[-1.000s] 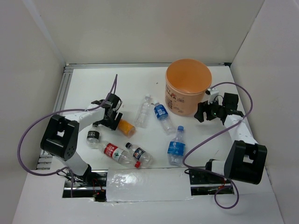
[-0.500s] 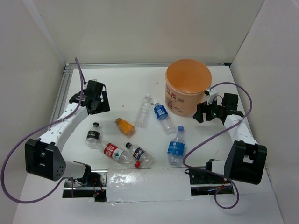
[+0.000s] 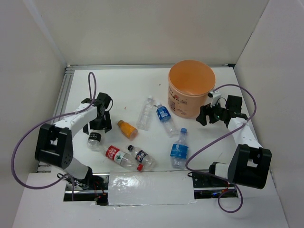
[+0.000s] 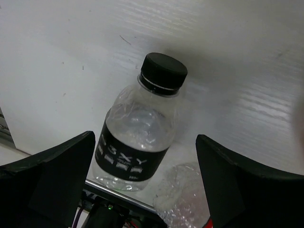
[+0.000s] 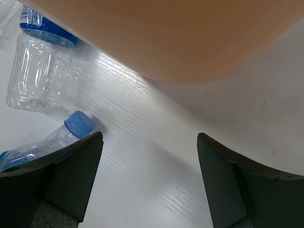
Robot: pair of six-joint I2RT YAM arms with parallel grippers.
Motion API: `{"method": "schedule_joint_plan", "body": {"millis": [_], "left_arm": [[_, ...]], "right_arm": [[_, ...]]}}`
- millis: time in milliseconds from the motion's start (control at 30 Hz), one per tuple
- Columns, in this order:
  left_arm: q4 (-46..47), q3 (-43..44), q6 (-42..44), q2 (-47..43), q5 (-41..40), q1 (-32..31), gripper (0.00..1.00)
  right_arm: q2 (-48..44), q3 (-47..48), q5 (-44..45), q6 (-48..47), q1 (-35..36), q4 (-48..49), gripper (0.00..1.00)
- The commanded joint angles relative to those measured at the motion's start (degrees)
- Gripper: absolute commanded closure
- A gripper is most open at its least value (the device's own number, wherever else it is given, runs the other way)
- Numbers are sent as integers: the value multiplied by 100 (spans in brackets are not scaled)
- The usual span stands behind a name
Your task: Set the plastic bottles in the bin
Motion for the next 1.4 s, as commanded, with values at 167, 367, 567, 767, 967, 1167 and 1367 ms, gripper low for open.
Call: {"method": "schedule_joint_plan", "body": {"millis": [167,367,567,767,967,1167,1367], "left_arm": [[326,-25,112,704,105,113,6],[326,-25,164,555,237,113,70],[-52,1472,331,-392,606,-457,85],[1164,3454,972,-369,2349,-1187,86],[3575,4447,771,753,3890,-1864,85],[5105,6152,104,2372,4263,-2277,82],[5047,7068,-144,3481,4053,-2576,55]], "right_arm": [[-275,-11,-92,-141,-35,-18,13],[-275,120,-704,-745,-35,-606,16],[-275,481,-1471,-2512,70,-2355,43],[-398,376,-1209,-2077,483,-2007,53],[-942,34,-821,-1800,844,-1531,32],[-1496,-292,-689,-1969,844,-1459,32],[-2190,-679,-944,-3749,844,-1960,23]]}}
